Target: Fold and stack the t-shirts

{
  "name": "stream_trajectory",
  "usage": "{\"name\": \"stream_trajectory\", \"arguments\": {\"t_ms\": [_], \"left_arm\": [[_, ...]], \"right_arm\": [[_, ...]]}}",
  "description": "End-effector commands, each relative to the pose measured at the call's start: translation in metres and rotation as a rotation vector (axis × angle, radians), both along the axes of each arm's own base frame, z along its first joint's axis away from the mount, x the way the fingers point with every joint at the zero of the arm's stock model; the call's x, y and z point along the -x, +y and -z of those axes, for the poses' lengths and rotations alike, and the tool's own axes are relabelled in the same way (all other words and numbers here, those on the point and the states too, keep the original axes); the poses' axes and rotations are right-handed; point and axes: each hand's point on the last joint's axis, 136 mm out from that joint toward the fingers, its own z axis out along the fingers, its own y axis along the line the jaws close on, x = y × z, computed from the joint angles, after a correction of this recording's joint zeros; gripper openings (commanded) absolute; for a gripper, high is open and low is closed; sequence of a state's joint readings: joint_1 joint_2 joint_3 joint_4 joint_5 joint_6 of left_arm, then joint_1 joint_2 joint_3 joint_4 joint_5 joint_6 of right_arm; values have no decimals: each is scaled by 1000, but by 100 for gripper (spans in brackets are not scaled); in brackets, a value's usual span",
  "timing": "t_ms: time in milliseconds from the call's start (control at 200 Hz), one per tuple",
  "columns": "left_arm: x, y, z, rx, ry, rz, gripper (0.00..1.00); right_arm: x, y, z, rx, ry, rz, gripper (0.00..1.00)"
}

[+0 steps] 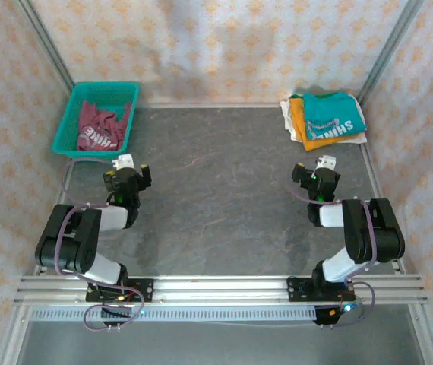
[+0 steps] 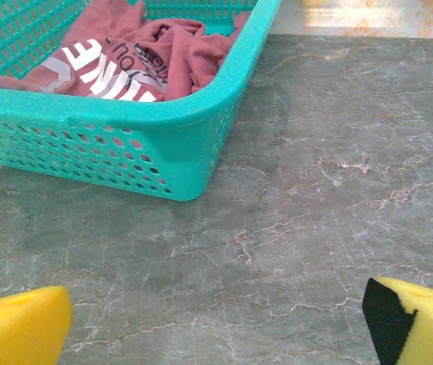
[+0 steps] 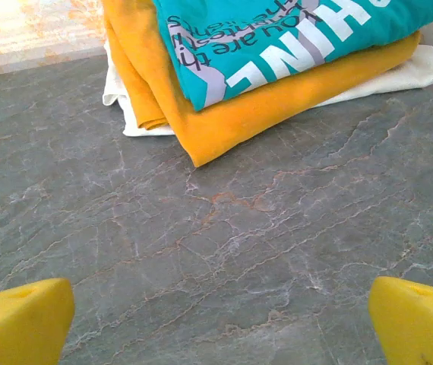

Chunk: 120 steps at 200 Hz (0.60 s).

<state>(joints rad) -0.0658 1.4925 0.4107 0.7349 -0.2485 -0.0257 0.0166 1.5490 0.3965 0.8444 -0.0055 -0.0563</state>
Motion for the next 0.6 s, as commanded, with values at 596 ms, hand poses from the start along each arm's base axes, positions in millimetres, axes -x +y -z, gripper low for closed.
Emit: {"name": "stream_trajectory", "arguments": {"t_ms": [596], "left_arm": [[-5,-4,-6,5,-26,29,100]], "right_arm": [[-4,1,-5,-16,-16,-11,99]]}}
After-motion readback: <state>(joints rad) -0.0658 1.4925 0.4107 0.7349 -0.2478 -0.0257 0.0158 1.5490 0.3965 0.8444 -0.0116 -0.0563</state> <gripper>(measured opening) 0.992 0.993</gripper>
